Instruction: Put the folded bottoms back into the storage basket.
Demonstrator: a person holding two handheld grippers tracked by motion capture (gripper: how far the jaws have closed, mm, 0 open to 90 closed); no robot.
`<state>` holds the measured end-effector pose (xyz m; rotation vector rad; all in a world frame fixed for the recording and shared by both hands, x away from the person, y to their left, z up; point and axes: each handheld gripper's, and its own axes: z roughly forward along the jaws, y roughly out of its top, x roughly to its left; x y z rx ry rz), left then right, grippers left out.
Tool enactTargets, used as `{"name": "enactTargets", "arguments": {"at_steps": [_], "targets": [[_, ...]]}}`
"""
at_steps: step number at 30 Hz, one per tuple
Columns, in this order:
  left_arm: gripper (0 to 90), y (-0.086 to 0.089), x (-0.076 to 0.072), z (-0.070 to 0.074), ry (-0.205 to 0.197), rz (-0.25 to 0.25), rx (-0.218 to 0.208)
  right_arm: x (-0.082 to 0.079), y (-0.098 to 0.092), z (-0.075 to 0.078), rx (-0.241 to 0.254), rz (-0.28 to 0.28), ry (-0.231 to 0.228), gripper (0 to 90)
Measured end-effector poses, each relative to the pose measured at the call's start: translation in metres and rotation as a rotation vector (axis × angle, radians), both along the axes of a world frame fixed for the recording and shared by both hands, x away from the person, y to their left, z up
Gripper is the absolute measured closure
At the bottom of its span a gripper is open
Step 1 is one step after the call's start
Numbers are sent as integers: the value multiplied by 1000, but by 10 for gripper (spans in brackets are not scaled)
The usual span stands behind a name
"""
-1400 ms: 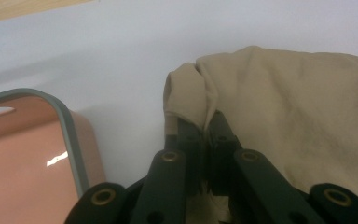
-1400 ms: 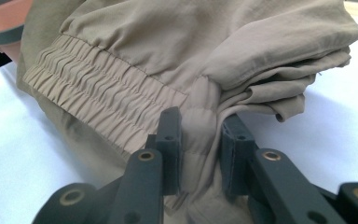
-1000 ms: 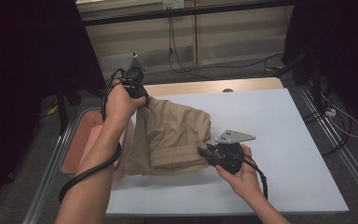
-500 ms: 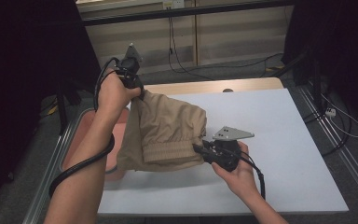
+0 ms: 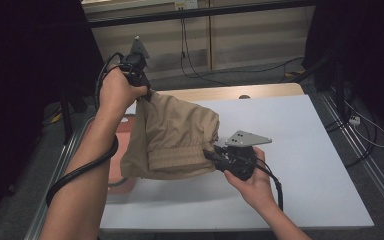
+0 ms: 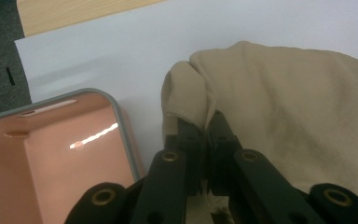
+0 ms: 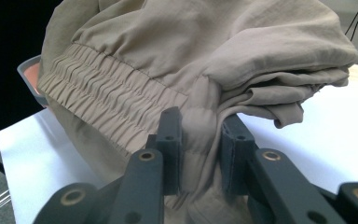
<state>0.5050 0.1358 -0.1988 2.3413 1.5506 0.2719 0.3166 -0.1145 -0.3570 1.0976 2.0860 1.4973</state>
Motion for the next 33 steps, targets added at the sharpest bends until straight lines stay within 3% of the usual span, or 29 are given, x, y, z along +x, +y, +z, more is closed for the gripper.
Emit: {"name": "enactTargets", "arguments": {"at_steps": [19, 33], "targets": [[865, 6, 4, 17, 29, 1, 14, 1, 8, 13, 2, 9, -24, 732], [865, 11, 5, 27, 25, 9, 20, 3, 13, 19, 1, 12, -44, 732]]}}
